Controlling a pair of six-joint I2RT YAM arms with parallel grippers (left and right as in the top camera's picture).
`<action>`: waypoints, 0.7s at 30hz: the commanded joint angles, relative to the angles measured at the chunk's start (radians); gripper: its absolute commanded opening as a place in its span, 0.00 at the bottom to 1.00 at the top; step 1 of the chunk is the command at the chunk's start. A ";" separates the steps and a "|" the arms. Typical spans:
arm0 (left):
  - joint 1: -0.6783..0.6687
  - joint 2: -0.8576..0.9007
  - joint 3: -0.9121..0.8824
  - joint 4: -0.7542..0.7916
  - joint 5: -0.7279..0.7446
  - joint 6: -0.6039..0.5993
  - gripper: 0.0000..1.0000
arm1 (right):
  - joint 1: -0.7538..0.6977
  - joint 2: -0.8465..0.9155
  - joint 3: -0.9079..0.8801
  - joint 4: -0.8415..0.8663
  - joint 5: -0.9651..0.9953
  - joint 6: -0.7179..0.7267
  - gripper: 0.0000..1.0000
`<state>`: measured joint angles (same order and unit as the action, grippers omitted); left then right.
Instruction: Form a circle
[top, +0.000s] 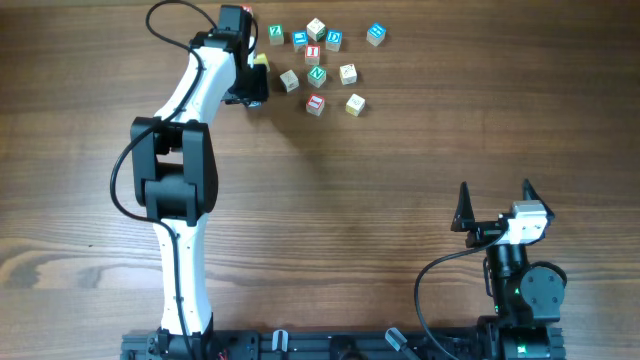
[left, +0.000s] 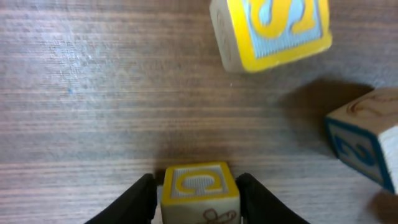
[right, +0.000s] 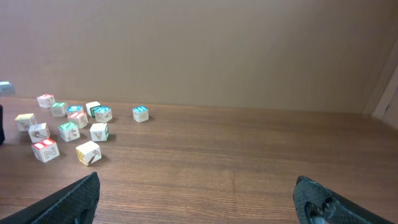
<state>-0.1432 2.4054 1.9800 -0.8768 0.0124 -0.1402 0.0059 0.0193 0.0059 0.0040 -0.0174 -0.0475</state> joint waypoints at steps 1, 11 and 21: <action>0.001 0.013 0.015 0.016 -0.014 -0.003 0.40 | 0.004 -0.005 -0.001 0.003 0.017 -0.005 1.00; 0.001 0.001 0.016 0.012 -0.013 -0.003 0.28 | 0.004 -0.005 -0.001 0.003 0.017 -0.005 1.00; -0.019 -0.230 0.016 -0.136 0.135 -0.032 0.26 | 0.004 -0.005 -0.001 0.003 0.016 -0.005 1.00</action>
<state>-0.1501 2.3260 1.9797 -0.9813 0.0563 -0.1402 0.0059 0.0193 0.0059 0.0040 -0.0174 -0.0475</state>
